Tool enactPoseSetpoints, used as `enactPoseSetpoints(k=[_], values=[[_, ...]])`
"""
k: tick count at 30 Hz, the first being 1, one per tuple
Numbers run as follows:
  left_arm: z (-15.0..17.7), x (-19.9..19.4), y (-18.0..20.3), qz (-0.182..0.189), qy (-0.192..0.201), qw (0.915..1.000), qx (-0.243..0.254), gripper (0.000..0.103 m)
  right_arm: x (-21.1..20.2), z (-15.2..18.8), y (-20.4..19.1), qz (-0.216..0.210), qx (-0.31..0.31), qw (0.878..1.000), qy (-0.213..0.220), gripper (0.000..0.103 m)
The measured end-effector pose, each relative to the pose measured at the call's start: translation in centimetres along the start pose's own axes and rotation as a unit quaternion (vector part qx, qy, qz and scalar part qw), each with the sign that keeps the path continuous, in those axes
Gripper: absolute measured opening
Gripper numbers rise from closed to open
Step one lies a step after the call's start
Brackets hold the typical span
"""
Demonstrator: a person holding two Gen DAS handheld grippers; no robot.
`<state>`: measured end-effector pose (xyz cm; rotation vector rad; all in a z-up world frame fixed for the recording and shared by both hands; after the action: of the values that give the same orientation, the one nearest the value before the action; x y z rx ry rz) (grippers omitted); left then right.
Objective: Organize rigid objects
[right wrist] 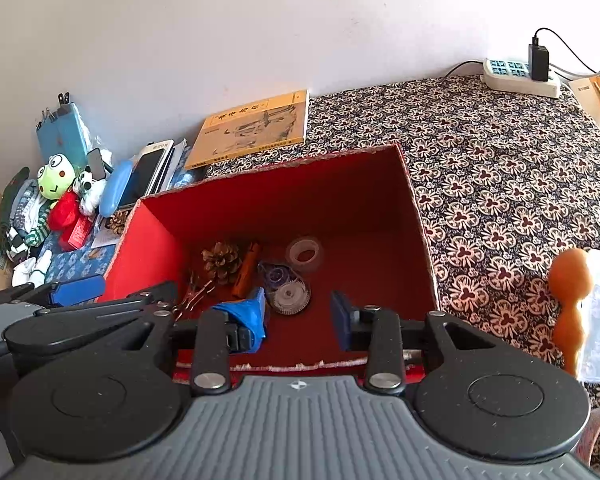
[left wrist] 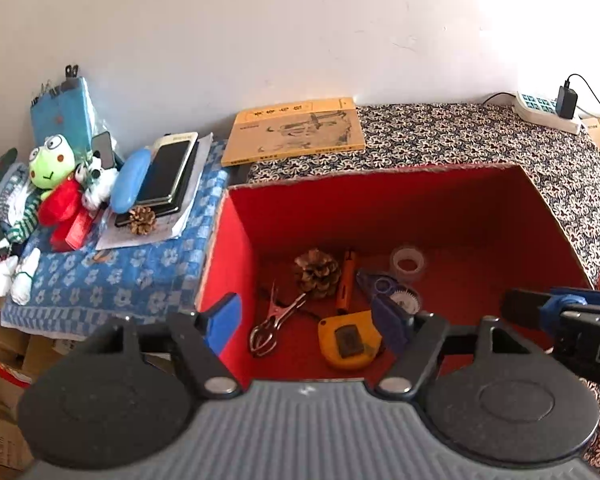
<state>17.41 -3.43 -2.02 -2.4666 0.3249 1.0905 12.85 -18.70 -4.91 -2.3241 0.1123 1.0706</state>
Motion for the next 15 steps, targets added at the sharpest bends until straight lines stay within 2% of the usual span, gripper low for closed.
enactPoseSetpoints(k=[15], values=[[0.6,2.5,-0.5,-0.003,-0.004,0.9999,-0.015,0.075,2.9,-0.1,0.2,-0.009,-0.015,0.999,0.045,0.020]])
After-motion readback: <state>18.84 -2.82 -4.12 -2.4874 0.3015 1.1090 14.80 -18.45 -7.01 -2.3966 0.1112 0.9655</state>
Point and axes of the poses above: each gripper's, at about its wrist camera, not at the fingertips, and x roughly the way its jaws point, y to its right, z to its underside, the point moved 5 cm from there along x, roughly the way its jaws point, and after that the axes turned 12 degrees about x, right-handed, at the moved point
